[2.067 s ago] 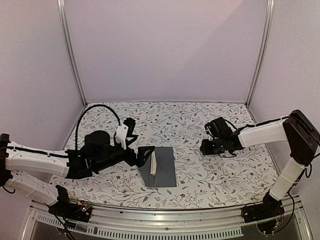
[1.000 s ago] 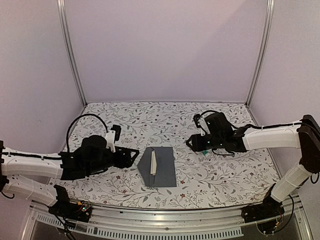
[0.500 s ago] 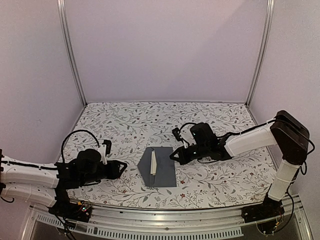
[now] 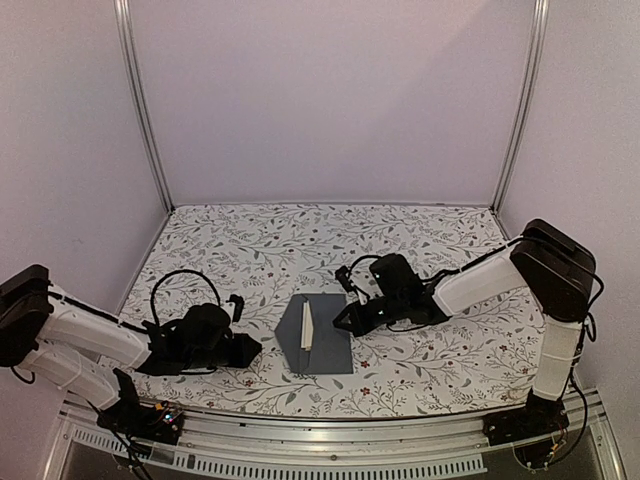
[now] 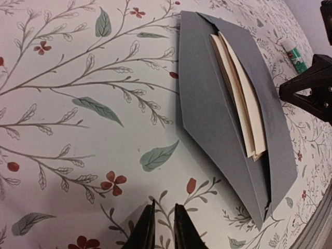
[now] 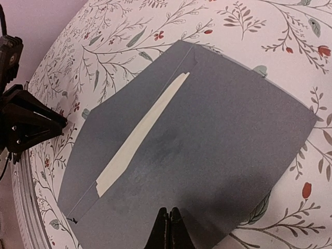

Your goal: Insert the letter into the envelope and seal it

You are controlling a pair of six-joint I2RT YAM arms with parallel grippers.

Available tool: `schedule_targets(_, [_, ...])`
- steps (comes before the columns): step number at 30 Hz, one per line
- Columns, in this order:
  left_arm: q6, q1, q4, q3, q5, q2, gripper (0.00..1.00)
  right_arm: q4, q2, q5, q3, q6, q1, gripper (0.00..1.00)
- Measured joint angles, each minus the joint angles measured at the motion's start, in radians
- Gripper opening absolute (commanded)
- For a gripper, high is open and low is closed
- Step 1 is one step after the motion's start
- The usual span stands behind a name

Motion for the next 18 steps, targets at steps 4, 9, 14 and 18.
schedule_targets(4, [0.002, 0.000, 0.027, 0.051, 0.008, 0.077, 0.12, 0.001, 0.012, 0.002, 0.000, 0.000, 0.000, 0.00])
schedule_targets(9, [0.008, 0.002, 0.051, 0.104, 0.008, 0.153, 0.13, 0.015, 0.022, 0.002, 0.000, 0.000, 0.000, 0.00])
schedule_targets(14, [0.012, 0.006, 0.066, 0.133, 0.007, 0.214, 0.12, 0.021, 0.029, 0.002, -0.003, 0.000, 0.000, 0.00])
schedule_targets(18, [0.016, 0.011, 0.085, 0.150, 0.008, 0.240, 0.16, 0.025, 0.029, 0.002, -0.004, 0.000, 0.000, 0.00])
